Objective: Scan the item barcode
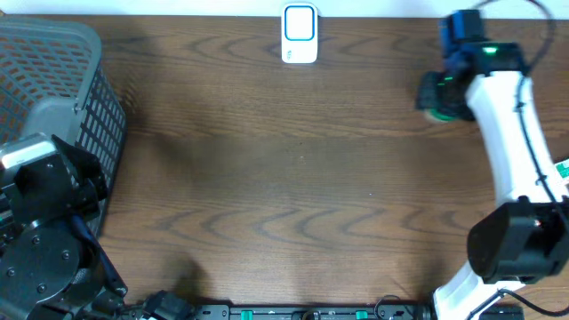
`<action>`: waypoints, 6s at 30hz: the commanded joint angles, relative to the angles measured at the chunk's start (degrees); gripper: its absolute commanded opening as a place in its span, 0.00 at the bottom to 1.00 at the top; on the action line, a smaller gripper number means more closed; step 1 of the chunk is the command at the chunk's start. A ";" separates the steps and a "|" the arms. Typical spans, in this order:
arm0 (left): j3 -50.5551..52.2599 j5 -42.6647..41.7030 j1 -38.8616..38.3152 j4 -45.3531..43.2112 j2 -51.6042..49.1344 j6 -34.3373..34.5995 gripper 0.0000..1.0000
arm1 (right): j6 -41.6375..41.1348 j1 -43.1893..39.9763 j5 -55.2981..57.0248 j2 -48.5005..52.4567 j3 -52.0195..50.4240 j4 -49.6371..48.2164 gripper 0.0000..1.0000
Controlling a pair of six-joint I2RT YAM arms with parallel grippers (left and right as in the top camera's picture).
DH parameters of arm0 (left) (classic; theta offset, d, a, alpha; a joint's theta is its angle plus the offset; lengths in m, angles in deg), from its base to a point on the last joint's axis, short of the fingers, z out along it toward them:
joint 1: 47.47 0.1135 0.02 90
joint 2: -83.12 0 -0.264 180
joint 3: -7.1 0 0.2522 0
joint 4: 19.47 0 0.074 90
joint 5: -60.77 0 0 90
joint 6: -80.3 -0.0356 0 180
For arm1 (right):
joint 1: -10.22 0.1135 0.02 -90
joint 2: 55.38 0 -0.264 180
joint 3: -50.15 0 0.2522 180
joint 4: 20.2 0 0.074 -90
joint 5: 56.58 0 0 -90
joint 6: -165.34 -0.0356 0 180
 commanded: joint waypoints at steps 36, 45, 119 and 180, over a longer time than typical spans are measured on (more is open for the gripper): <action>-0.04 0.52 0.20 -0.15 0.24 0.55 0.98 | 3.48 -42.23 -4.94 19.04 0.70 -7.17 0.99; -0.04 0.52 0.20 -0.15 0.24 0.55 0.98 | 8.22 -46.16 -17.99 13.70 6.97 -2.45 0.99; 10.29 -46.23 33.51 -12.87 30.25 -2.67 0.98 | 10.78 5.20 -6.80 -105.15 -51.54 -39.69 0.99; 40.98 -47.78 31.69 -3.13 39.12 49.79 0.98 | 0.48 5.27 -0.76 -97.63 -100.48 -65.92 0.99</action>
